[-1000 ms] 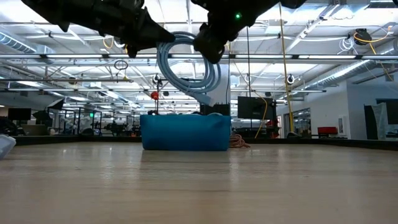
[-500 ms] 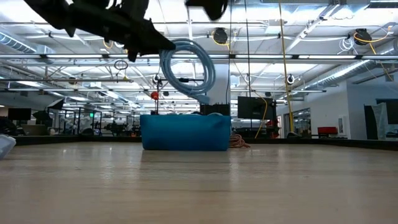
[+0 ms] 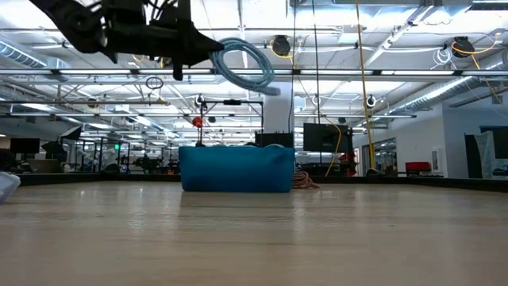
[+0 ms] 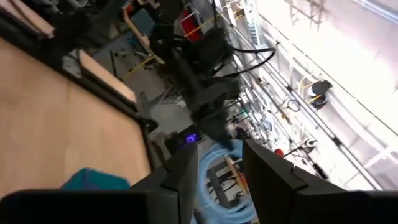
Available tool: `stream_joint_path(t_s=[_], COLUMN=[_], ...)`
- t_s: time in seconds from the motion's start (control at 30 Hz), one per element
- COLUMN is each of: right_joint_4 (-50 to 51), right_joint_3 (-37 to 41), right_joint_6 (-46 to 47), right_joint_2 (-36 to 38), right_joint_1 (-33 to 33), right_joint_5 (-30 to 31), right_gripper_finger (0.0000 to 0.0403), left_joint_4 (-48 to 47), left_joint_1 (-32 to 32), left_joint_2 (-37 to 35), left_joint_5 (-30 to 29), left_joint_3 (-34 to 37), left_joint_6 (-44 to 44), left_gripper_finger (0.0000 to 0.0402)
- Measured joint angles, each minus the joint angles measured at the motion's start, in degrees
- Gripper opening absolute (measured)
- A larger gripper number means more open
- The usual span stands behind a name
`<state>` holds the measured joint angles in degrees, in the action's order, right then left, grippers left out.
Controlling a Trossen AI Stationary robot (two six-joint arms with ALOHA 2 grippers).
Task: Pick & Place USB Port
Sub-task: Put the blue HDMI cable into the gray bin
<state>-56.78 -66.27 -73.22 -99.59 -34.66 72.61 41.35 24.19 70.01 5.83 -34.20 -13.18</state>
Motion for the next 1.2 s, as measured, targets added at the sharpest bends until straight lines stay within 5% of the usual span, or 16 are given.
stream_joint_path(t_s=[0.3,0.57,1.2], right_joint_4=[-0.86,-6.44,-6.87], right_joint_3=[6.41,7.28,7.31], right_joint_6=[9.05,3.73,4.12], right_joint_2=[-0.07,-0.04,-0.04], right_joint_1=[-1.77,-2.95,-4.85], right_joint_5=[1.14,3.14,5.48], right_gripper_finger=[0.0118,0.0118,0.0118], left_joint_4=[16.68,22.86,15.42], left_joint_1=[6.58,8.04,7.68], left_joint_2=[17.23,29.85,34.72], left_joint_5=[4.22,4.54,-3.06], left_joint_3=[-0.60,-8.60,-11.01], left_joint_6=[-15.86,-17.96,-17.36], left_gripper_finger=[0.0041,0.0041,0.0041])
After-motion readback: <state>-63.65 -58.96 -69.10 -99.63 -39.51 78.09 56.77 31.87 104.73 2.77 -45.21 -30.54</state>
